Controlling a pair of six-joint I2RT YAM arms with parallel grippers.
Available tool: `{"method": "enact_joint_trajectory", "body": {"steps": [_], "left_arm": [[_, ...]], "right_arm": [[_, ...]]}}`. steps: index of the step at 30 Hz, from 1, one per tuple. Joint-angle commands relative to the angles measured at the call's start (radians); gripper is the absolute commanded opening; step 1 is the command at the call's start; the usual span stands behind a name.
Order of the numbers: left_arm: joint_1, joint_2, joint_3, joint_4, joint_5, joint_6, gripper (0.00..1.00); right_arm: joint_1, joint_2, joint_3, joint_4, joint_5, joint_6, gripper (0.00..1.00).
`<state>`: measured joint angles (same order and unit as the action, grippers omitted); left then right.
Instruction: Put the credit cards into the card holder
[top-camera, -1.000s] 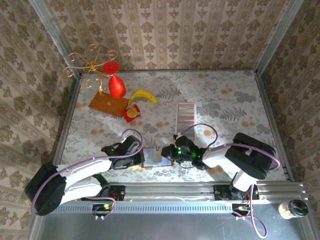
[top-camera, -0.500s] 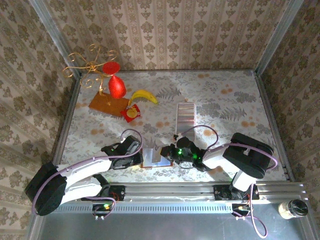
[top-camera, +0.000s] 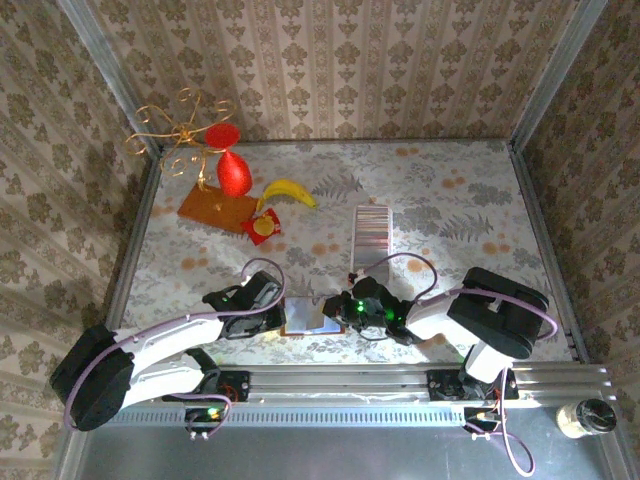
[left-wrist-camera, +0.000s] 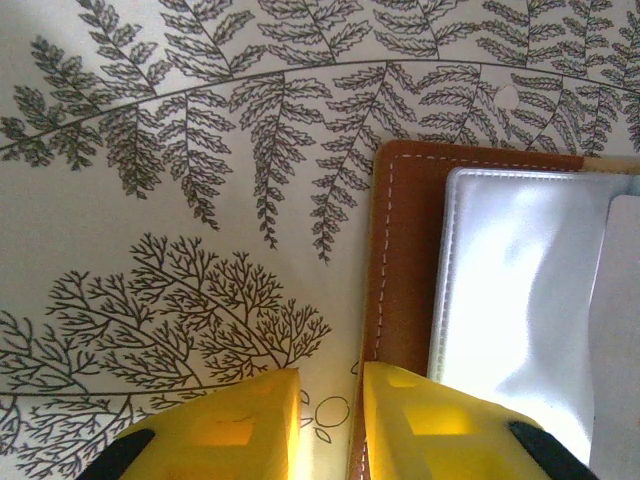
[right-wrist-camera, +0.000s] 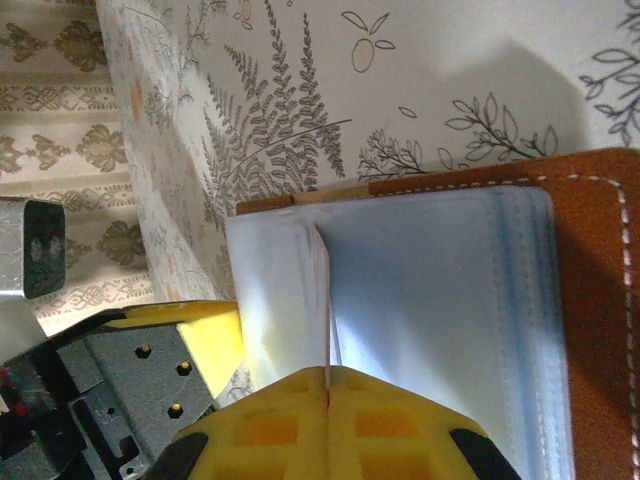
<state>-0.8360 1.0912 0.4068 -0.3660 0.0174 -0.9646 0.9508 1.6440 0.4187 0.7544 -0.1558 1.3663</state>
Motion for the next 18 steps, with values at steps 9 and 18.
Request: {"method": "enact_joint_trajectory", "body": {"steps": [9,18], "left_arm": [[0.000,0.020,-0.036,-0.001,0.030,0.011,0.22],[0.000,0.021,-0.040,-0.007,0.028,0.013,0.21]], "right_arm": [[0.017,0.057,0.026,0.051,-0.004,0.008,0.00],[0.027,0.061,0.037,0.086,-0.024,0.001,0.00]]}}
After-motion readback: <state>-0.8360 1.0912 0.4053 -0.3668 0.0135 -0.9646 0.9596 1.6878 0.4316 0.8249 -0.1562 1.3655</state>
